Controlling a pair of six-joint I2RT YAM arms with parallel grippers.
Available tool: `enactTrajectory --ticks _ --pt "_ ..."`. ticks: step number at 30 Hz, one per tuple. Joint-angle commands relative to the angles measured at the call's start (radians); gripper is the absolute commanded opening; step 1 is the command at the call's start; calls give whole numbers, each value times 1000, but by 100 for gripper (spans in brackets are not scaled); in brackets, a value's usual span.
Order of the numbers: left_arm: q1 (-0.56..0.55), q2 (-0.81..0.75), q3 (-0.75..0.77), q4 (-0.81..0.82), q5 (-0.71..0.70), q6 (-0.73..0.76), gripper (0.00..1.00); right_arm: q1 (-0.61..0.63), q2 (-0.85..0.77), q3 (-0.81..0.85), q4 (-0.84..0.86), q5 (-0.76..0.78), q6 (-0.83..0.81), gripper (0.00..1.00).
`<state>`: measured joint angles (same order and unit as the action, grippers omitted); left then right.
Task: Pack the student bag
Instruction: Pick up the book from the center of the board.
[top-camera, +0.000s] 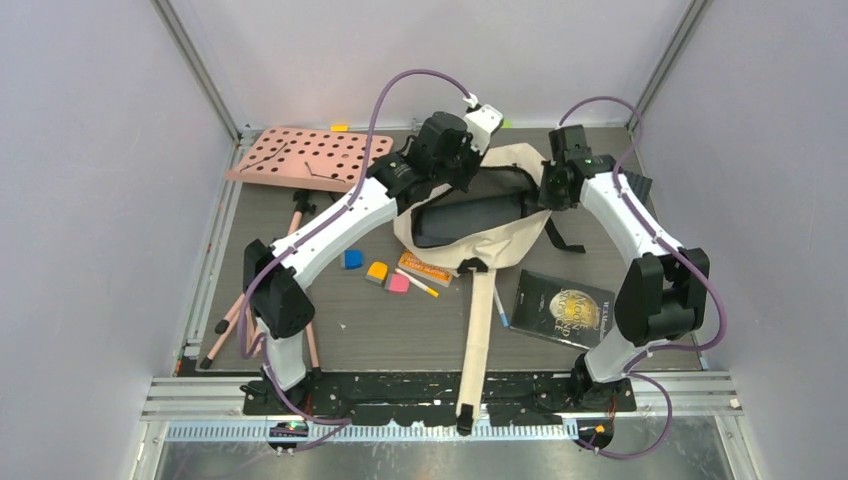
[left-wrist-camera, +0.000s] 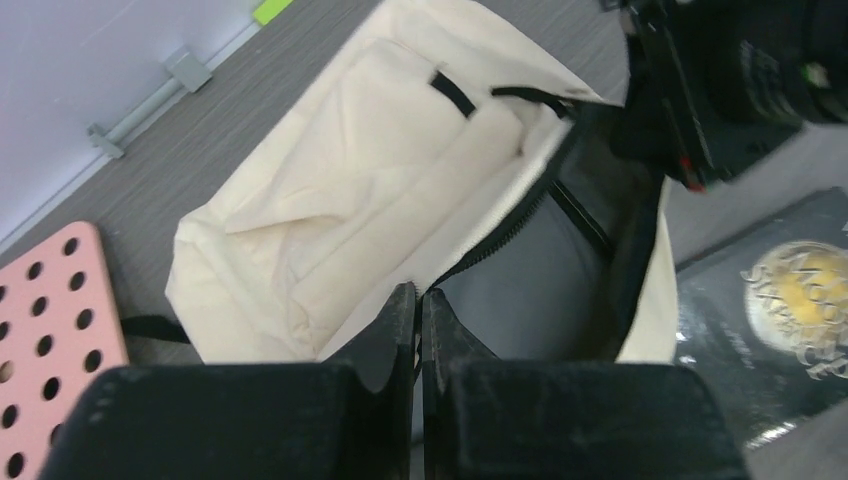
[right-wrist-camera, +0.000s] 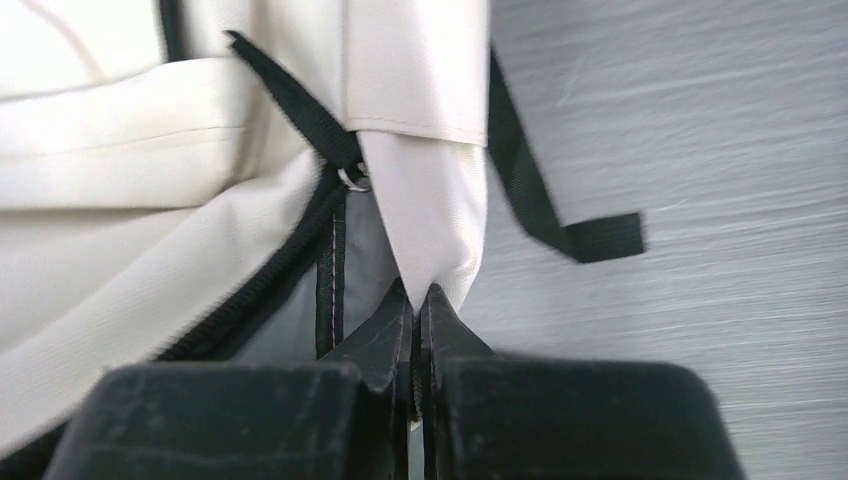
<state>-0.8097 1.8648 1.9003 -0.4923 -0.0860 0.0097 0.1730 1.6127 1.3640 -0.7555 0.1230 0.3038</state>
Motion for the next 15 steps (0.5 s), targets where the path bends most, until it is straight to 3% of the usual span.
enactTrajectory --ticks 1,7,11,13,15 --pt "0 -110 62 15 141 -100 0 -75 49 117 -19 137 -127 1" --pt "-2 -108 30 72 161 -151 0 -135 179 286 -33 107 -150 3" --pt "12 -15 95 94 128 -98 0 -137 198 365 -61 54 -101 40" --pt "34 39 153 98 121 -93 0 -137 179 361 -61 25 -70 52" --pt "65 93 208 106 126 -107 0 -135 155 337 -62 6 -34 58"
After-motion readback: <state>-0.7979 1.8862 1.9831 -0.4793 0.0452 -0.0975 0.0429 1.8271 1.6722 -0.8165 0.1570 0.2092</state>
